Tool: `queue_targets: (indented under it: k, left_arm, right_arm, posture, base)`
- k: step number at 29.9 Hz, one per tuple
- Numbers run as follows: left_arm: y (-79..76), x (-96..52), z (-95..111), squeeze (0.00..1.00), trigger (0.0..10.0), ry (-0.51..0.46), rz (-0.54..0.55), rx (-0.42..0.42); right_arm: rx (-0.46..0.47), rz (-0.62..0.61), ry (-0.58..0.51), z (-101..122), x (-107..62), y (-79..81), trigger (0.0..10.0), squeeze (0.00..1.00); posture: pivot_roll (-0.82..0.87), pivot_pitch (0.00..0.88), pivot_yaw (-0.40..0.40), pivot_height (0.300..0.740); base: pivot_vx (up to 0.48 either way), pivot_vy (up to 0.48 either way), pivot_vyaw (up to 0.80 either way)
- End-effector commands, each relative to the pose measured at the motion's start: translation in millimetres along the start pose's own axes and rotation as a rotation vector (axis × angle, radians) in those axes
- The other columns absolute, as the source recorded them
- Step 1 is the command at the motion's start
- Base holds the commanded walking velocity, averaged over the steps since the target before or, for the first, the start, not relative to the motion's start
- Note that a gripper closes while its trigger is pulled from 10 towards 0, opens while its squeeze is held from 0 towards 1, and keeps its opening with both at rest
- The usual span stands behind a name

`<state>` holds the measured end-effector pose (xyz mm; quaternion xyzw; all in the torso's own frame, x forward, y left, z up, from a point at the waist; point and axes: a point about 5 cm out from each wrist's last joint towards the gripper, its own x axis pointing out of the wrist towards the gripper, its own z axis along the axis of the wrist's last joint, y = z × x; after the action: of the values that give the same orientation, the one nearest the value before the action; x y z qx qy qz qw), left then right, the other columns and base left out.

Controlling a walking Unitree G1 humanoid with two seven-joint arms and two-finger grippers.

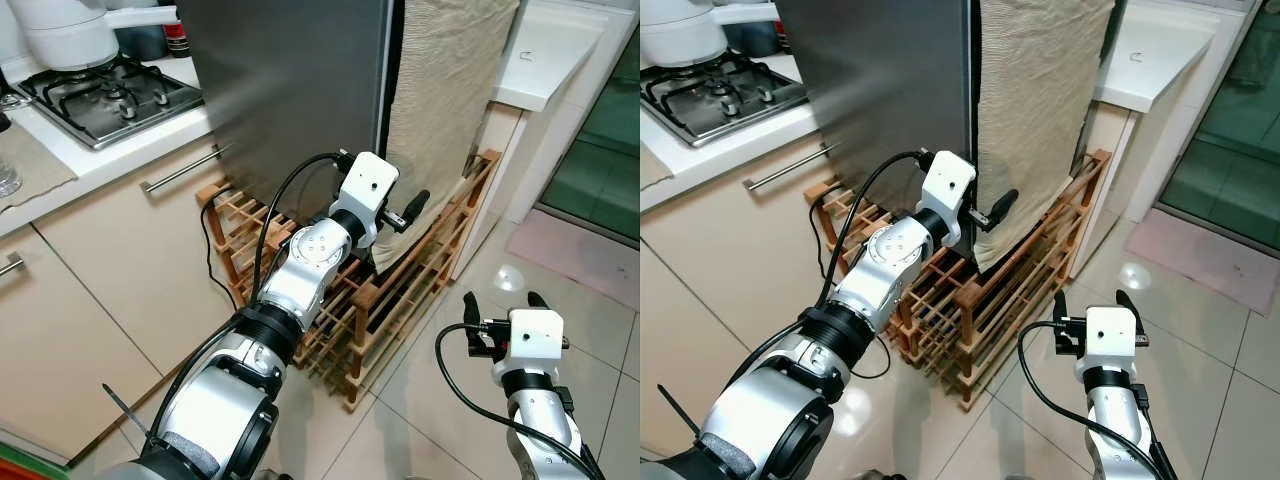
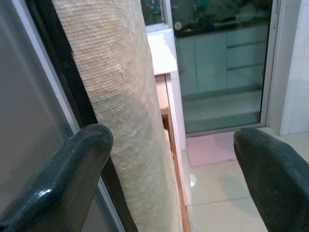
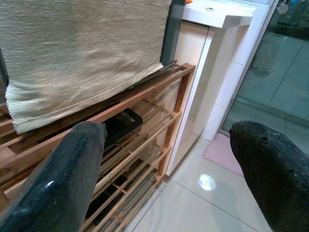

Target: Restocking fridge

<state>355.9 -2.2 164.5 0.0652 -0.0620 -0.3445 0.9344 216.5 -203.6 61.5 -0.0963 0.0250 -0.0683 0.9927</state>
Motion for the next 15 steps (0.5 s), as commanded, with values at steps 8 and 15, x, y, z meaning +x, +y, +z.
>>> queue_targets:
  k: [8, 15]
  left_arm:
    - [-8.2, 10.6, 3.9, 0.0, 10.0, 0.013, 0.01, 0.015]
    - [-7.5, 15.2, 8.9, 0.0, 10.0, 0.009, 0.017, 0.028]
  right_arm:
    - [0.006, 0.016, -0.004, 3.6, -3.9, 0.3, 10.0, 0.0]
    - [0.018, 0.014, 0.009, 1.0, -7.3, 3.8, 10.0, 0.0]
  posture:
    - [-0.28, 0.0, 0.086, 0.73]
    - [-0.28, 0.0, 0.098, 0.73]
  base:
    - [0.0, 0.0, 0.0]
    - [0.0, 0.0, 0.0]
